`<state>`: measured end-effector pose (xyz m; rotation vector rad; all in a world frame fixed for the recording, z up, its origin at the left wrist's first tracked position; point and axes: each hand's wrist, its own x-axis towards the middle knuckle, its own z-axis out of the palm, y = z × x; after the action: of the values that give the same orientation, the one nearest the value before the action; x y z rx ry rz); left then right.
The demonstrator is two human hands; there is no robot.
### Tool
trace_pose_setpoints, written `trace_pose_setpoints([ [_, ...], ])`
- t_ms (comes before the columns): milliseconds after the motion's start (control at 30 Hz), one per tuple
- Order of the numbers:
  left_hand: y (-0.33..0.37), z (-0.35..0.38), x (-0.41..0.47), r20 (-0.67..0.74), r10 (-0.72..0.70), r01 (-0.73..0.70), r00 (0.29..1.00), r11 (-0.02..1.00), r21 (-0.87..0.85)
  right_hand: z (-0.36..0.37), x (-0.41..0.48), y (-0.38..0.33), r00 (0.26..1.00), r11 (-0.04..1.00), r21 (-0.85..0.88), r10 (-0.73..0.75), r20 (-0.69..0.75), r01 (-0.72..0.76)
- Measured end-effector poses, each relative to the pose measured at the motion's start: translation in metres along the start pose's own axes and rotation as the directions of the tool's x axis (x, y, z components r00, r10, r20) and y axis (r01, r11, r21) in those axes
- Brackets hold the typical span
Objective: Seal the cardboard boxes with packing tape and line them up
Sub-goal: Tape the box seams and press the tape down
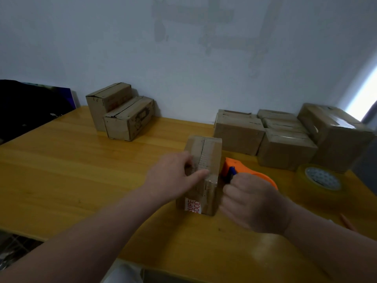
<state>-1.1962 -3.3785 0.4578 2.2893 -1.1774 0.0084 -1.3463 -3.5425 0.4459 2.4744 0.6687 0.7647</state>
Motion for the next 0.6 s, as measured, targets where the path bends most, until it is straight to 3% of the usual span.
trace_pose_setpoints([
  [67,0.009,0.005,0.0,-0.007,-0.051,0.052,0.999,0.987,0.15,0.007,-0.004,0.005,0.966,0.967,0.049,0.246,0.079,-0.25],
  [100,0.013,0.007,0.001,-0.006,-0.078,0.078,0.997,0.978,0.193,0.009,-0.005,0.006,0.907,0.912,0.052,0.397,0.143,-0.407],
  [167,0.019,0.01,0.004,0.015,-0.122,0.115,0.992,0.967,0.227,0.013,-0.005,0.008,0.694,0.735,-0.007,0.643,0.324,-0.678],
  [200,0.021,0.01,0.006,0.039,-0.138,0.124,0.99,0.962,0.242,0.015,-0.007,0.009,0.583,0.658,-0.048,0.696,0.42,-0.751],
  [267,0.026,0.007,0.009,0.094,-0.169,0.137,0.981,0.95,0.282,0.014,-0.007,0.01,0.452,0.575,-0.072,0.708,0.542,-0.815],
  [333,0.028,-0.001,0.014,0.15,-0.202,0.146,0.968,0.936,0.322,0.013,-0.006,0.012,0.419,0.516,-0.035,0.731,0.538,-0.856],
  [433,0.03,-0.013,0.023,0.234,-0.244,0.138,0.941,0.908,0.395,0.014,-0.004,0.02,0.302,0.387,-0.003,0.725,0.619,-0.922],
  [533,0.033,-0.019,0.032,0.262,-0.273,0.128,0.926,0.877,0.462,0.008,-0.002,0.032,0.203,0.307,0.003,0.62,0.758,-0.952],
  [600,0.036,-0.017,0.035,0.26,-0.286,0.126,0.922,0.859,0.496,0.0,-0.003,0.038,0.164,0.32,-0.008,0.508,0.846,-0.948],
])
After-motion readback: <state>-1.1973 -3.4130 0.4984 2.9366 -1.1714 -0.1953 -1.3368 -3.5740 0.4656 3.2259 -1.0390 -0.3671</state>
